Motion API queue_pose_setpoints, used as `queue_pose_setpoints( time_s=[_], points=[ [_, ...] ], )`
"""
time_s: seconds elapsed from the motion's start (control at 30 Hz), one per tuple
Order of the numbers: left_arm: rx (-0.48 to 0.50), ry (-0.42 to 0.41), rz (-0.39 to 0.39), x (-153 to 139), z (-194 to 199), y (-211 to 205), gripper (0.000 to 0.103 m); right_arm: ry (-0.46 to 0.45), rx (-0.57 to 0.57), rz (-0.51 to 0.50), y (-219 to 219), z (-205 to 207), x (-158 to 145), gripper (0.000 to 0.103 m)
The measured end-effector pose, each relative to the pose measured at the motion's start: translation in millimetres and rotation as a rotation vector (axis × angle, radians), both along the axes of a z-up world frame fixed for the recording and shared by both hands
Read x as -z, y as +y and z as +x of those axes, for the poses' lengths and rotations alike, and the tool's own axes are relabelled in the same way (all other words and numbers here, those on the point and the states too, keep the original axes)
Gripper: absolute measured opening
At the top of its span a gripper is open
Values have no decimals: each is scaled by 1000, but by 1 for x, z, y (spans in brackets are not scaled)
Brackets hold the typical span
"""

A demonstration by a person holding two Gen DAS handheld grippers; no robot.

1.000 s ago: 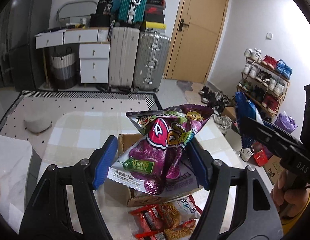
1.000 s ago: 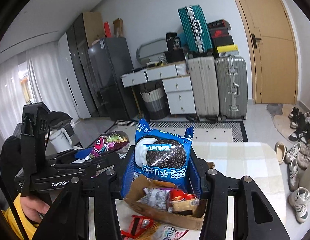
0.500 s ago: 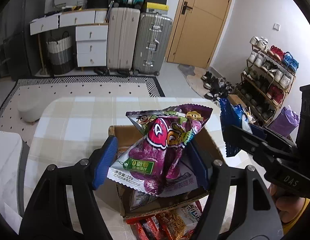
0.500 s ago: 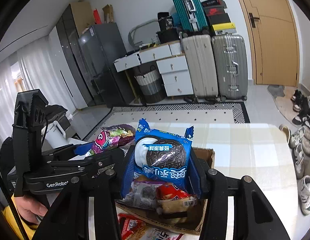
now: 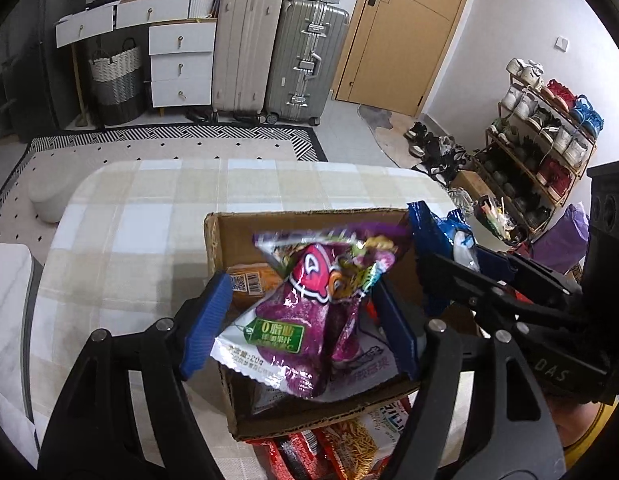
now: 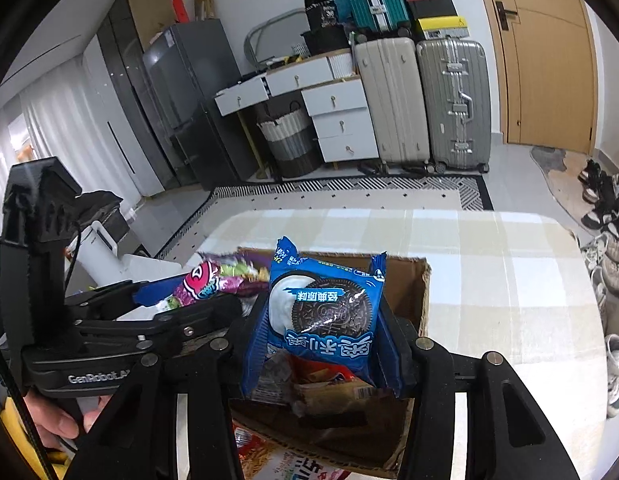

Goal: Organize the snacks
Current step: 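Open both grippers to drop the Oreo pack and purple bag into the box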

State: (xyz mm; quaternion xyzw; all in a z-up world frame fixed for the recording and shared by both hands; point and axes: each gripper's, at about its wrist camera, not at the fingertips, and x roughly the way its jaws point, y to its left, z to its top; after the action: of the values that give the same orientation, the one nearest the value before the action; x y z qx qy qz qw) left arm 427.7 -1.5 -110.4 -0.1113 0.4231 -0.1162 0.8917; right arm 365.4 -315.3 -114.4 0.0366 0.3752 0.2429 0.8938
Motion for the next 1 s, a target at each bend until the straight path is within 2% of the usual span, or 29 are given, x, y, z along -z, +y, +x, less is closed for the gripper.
queue_pose_setpoints(
  time_s=[0.23, 0.53, 0.6, 1.0],
  points=[
    [-1, 22, -33, 12, 8, 7, 71, 12, 18, -11, -5, 0, 6, 48],
    [-22, -19, -17, -7, -5, 21, 74, 36, -2, -32, 3, -4, 12, 48],
    [-33, -24, -15, -13, -18, 23, 74, 46, -6, -45, 6, -4, 14, 48],
    [-62, -12, -18, -20, -42, 35, 78, 76, -3, -62, 8, -8, 23, 52]
  ],
)
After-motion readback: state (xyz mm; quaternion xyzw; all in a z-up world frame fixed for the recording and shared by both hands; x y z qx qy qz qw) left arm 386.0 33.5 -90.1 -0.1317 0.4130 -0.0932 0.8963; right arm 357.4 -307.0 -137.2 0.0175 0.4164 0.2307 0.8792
